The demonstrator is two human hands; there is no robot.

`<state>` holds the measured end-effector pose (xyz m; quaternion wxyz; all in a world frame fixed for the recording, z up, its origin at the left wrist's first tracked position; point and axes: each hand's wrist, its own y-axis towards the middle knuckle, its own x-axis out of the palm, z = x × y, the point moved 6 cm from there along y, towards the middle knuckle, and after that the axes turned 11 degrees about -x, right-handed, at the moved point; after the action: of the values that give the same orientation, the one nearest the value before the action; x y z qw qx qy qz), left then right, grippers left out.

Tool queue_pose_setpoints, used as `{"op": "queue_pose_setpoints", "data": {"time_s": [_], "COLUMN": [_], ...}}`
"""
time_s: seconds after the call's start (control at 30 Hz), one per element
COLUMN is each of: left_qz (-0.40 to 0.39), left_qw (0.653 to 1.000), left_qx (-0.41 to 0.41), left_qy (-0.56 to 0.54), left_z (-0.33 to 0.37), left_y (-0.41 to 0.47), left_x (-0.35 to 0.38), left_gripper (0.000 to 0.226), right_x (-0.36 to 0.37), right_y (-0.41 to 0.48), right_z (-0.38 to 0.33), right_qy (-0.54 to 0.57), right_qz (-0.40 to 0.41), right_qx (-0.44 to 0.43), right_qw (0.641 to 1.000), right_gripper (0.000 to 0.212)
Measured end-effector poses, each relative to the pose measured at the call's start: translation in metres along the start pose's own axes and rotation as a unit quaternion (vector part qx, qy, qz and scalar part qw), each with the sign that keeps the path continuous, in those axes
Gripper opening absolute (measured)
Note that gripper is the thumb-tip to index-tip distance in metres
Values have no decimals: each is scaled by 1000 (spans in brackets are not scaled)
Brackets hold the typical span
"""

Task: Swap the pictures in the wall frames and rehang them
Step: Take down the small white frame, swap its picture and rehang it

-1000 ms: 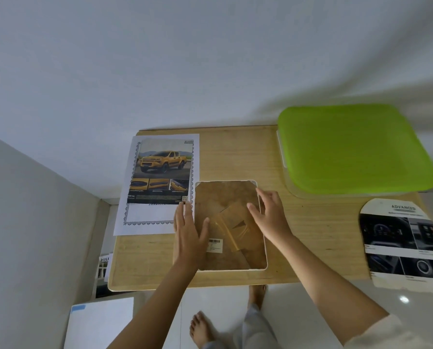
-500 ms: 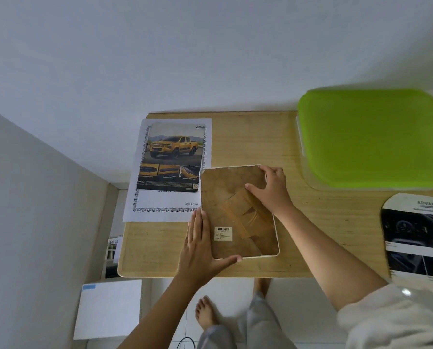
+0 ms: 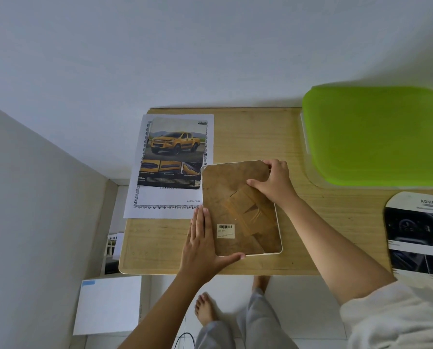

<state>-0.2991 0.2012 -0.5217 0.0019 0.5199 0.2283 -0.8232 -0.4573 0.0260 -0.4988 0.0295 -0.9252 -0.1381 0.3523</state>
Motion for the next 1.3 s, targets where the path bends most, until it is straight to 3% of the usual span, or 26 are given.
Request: {"op": "queue_pose_setpoints", "data": {"time_s": [0.37,0.9,1.1,1.3], "left_qz": [-1,27,30,29], "left_qw": [1000,1000,999,998], "left_qx": [2,2,25,62], "left_qy": [5,-10,16,-2], "left_z": [1,4,-5,-24], "left_y": [-2,-5,-12,-30], "left_x": [-3,-7,-1,4], "left_gripper": [131,132,131,123], "right_x": [-3,6,8,-13], "right_y": [-8,-64,-76,-106], "right_z": [-16,21,30,33], "right_qy": [-62,146,177,171], "right_qz": [16,3,6,68], "right_qx": [-43,42,60,68], "right_qw": [997,988,982,981], "right_gripper": [71,57,56,46]}}
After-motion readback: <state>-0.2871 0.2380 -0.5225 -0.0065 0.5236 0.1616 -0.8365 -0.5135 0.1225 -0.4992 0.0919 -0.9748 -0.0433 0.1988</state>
